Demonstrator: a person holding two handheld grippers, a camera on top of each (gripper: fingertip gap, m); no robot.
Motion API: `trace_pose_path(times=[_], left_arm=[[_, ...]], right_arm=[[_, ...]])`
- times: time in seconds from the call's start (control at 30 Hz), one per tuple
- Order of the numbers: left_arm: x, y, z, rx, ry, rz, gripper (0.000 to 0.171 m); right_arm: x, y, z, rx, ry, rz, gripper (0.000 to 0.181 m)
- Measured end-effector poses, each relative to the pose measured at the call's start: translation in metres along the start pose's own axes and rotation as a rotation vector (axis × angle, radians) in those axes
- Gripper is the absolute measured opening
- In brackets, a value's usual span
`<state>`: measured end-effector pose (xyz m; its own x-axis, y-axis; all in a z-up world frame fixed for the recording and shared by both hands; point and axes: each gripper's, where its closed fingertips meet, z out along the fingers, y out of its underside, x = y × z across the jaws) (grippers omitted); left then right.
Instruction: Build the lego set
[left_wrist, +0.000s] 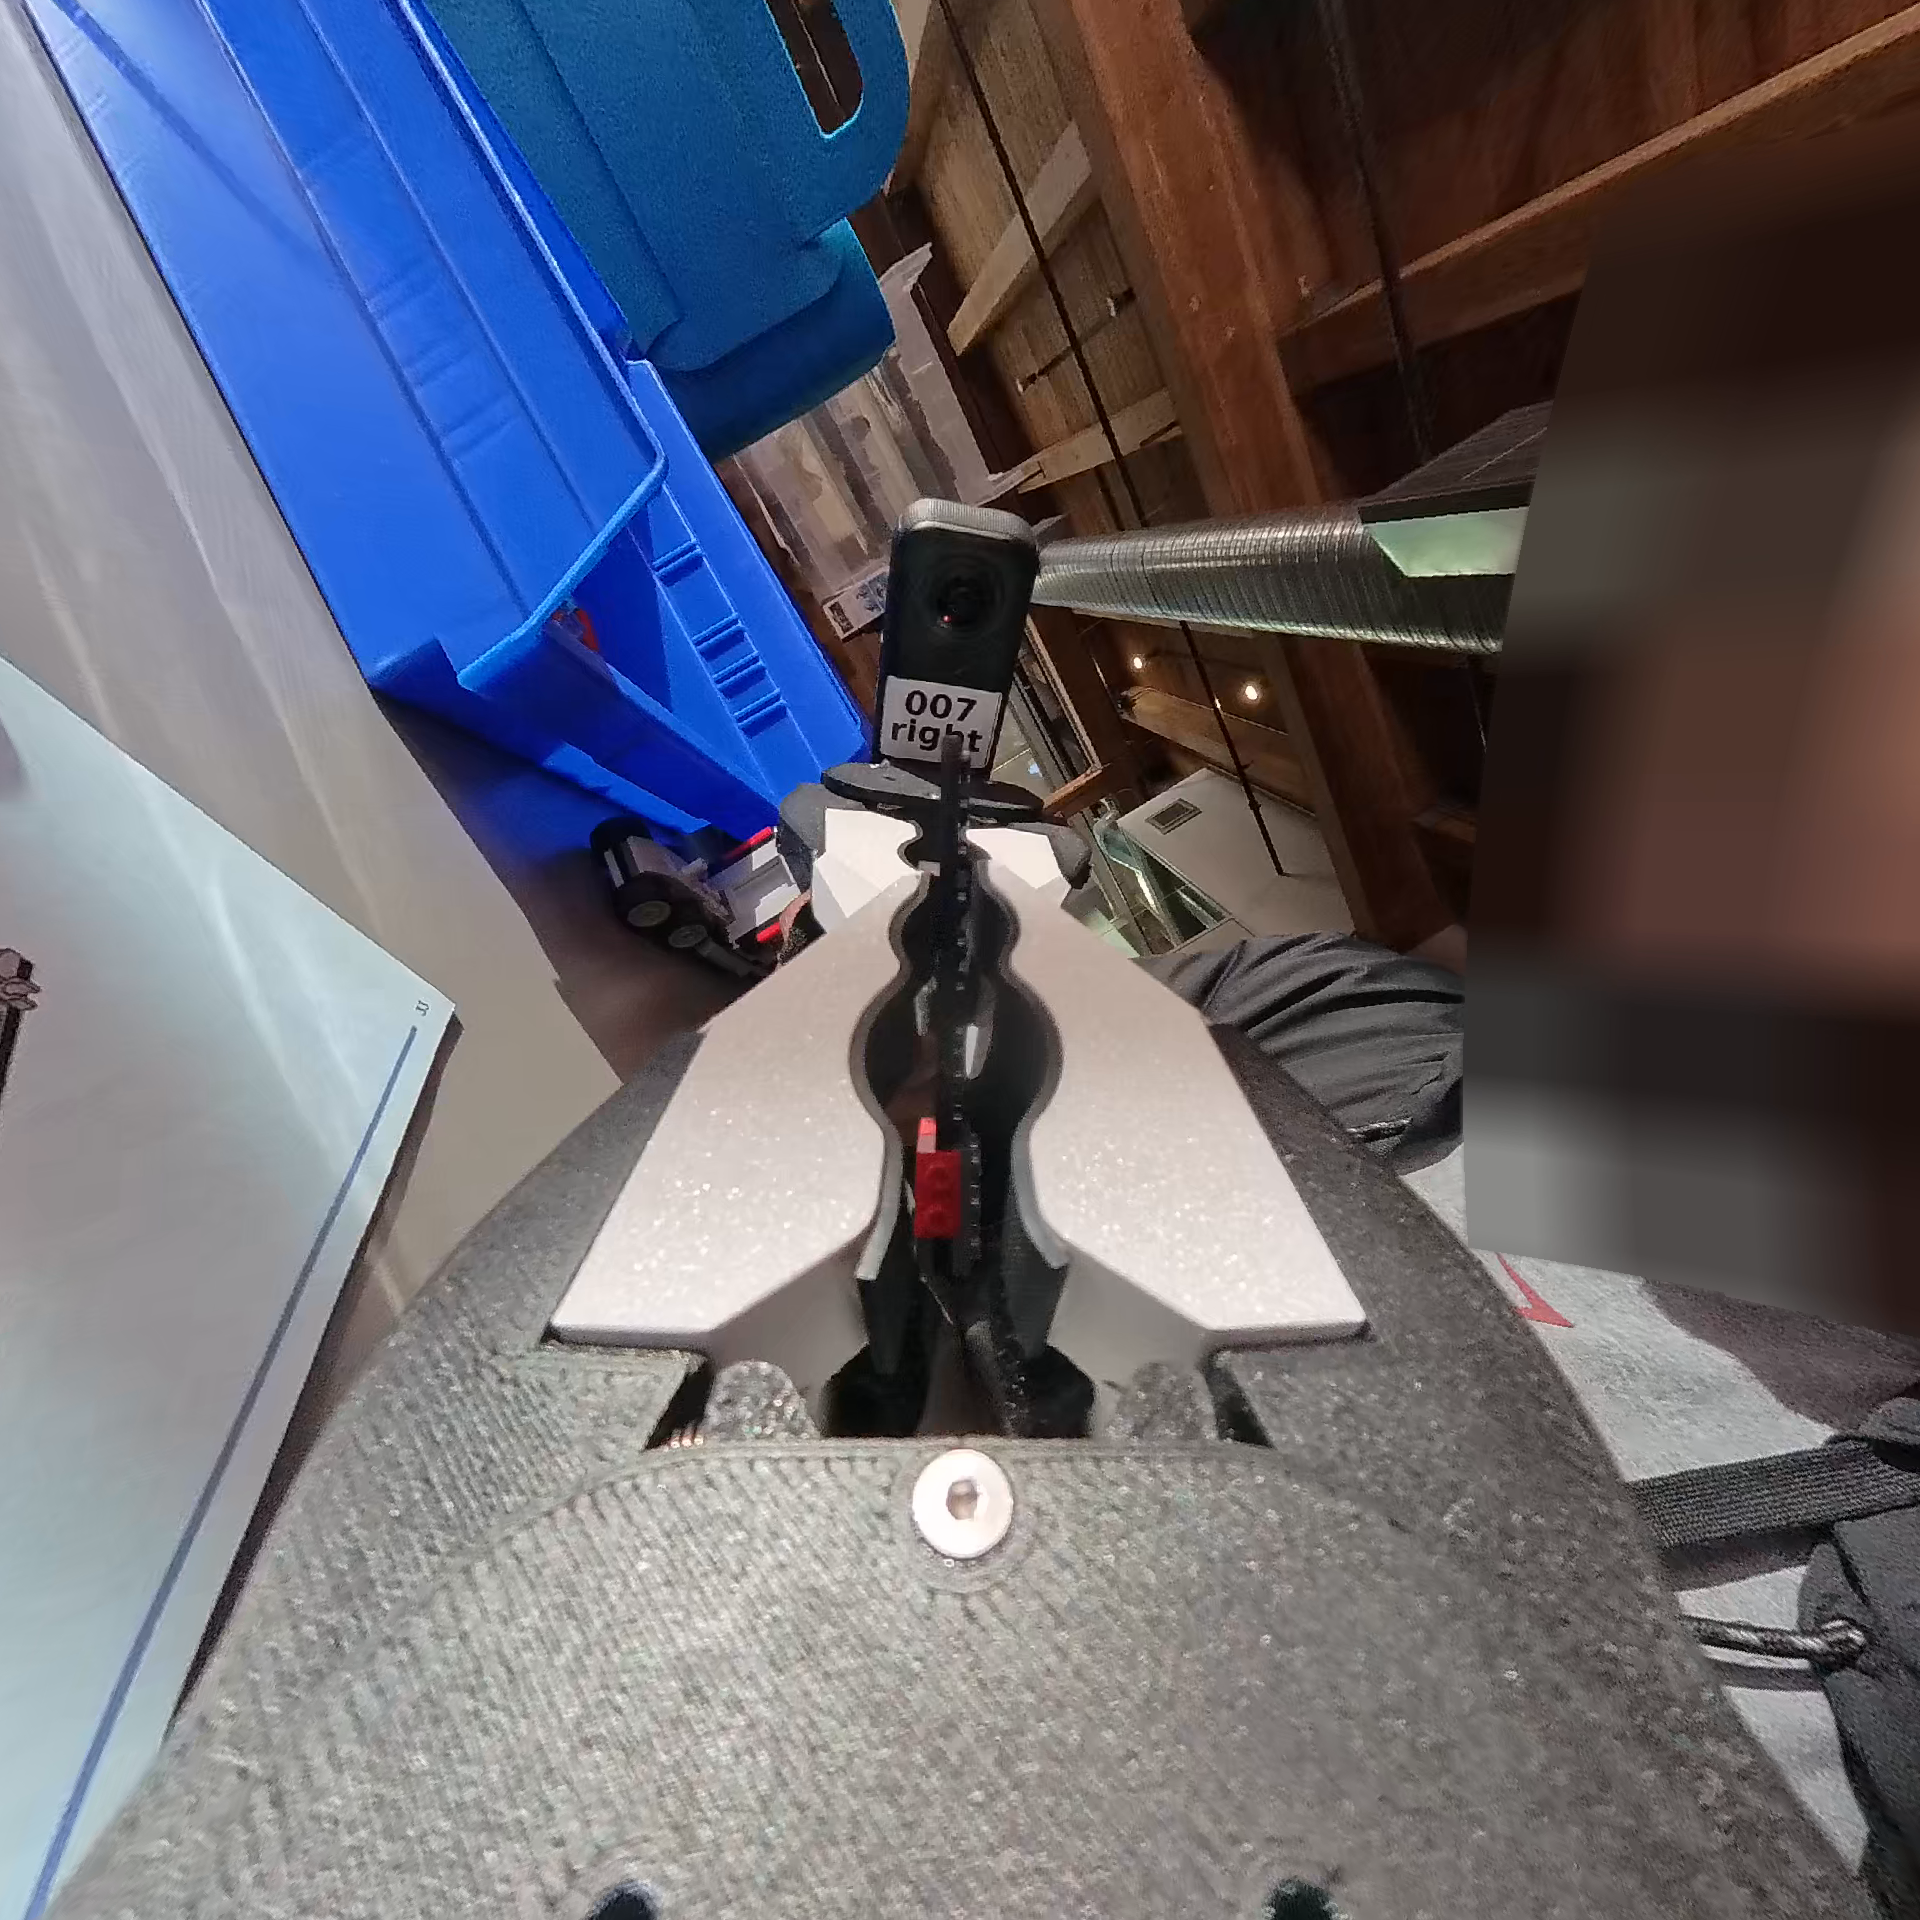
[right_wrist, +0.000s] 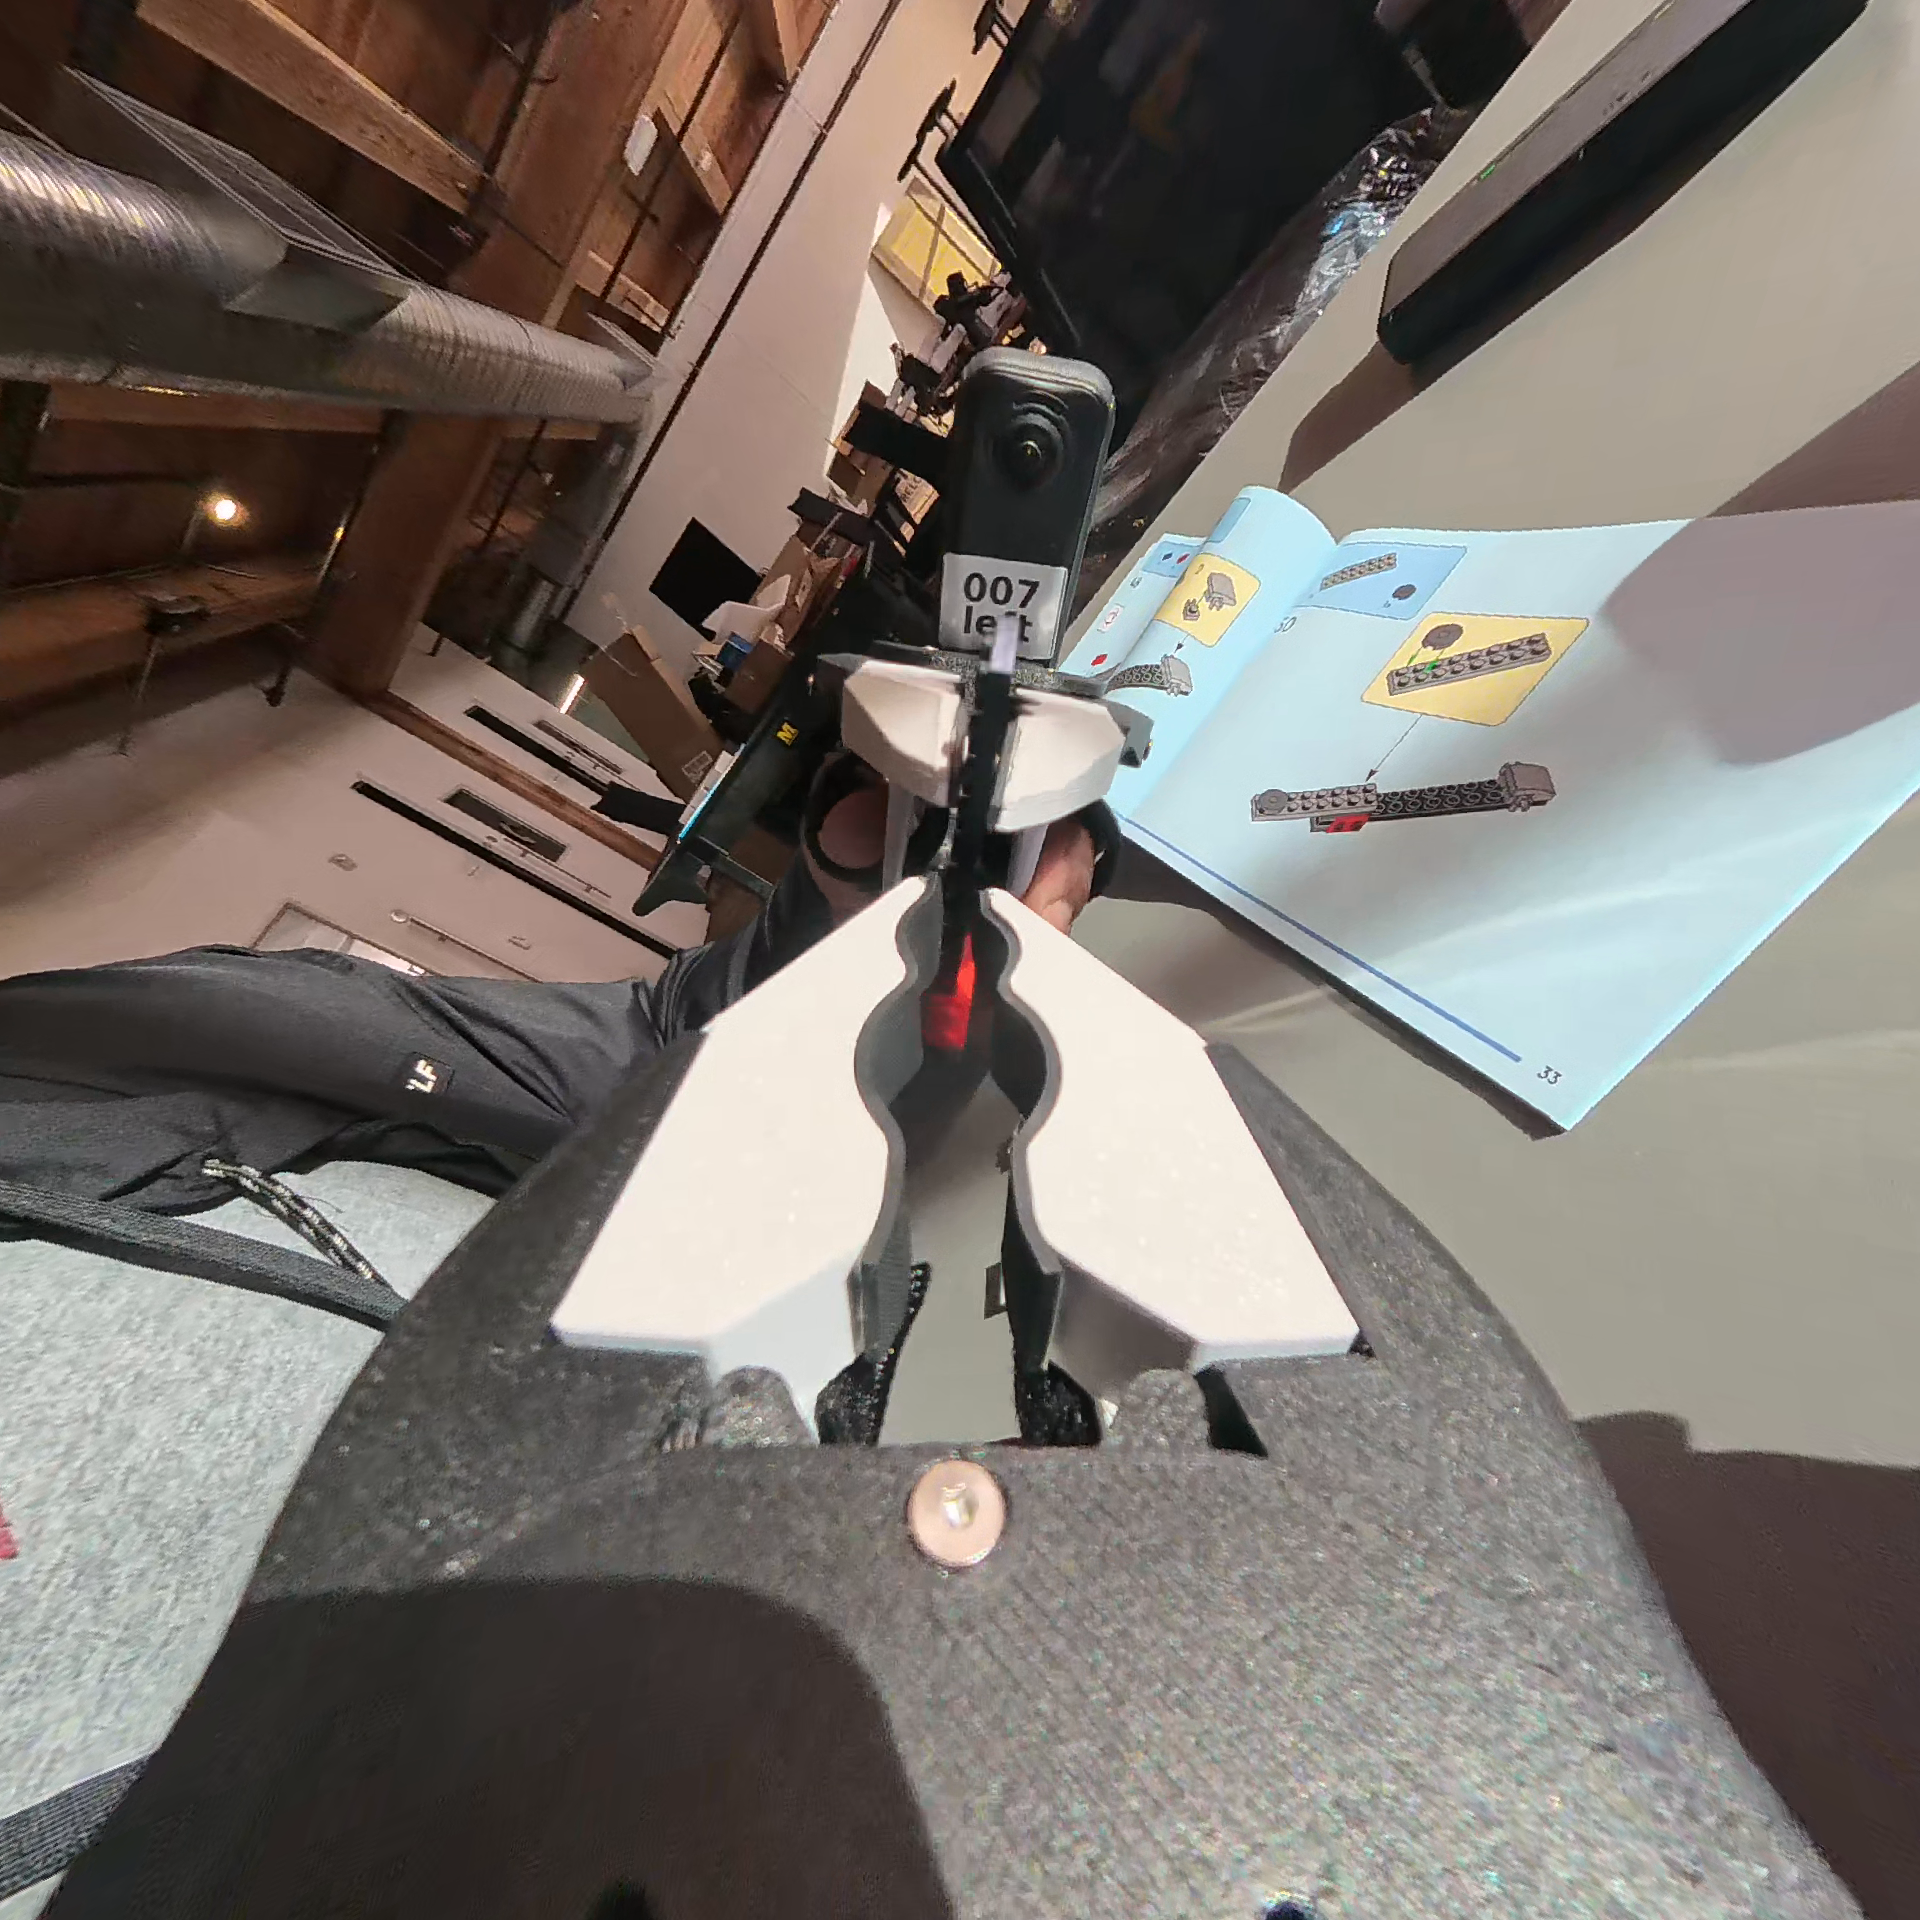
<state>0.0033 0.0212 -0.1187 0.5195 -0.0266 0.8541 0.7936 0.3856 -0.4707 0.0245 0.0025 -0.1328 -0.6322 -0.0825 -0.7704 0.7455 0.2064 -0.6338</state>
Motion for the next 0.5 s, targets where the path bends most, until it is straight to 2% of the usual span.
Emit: trace_pose_path(times=[0.1, 0.17, 0.3, 0.4, 0.5], left_arm=[[-0.006, 0.000, -0.001, -0.001, -0.045, 0.022, 0.005], [-0.009, -0.005, -0.004, 0.027, -0.067, 0.026, 0.005], [-0.015, -0.013, -0.011, 0.059, -0.115, 0.053, 0.006], [-0.018, -0.014, -0.013, 0.057, -0.136, 0.062, 0.005], [-0.019, -0.012, -0.012, 0.045, -0.141, 0.055, 0.006]], right_arm=[[0.005, 0.001, -0.001, -0.018, 0.033, -0.005, 0.006], [0.009, 0.002, -0.004, -0.043, 0.085, -0.031, 0.018], [0.006, 0.013, -0.019, -0.114, 0.202, -0.182, 0.024], [-0.003, 0.043, -0.035, -0.227, 0.244, -0.360, 0.021], [0.007, 0.081, -0.054, -0.428, 0.341, -0.615, 0.021]])
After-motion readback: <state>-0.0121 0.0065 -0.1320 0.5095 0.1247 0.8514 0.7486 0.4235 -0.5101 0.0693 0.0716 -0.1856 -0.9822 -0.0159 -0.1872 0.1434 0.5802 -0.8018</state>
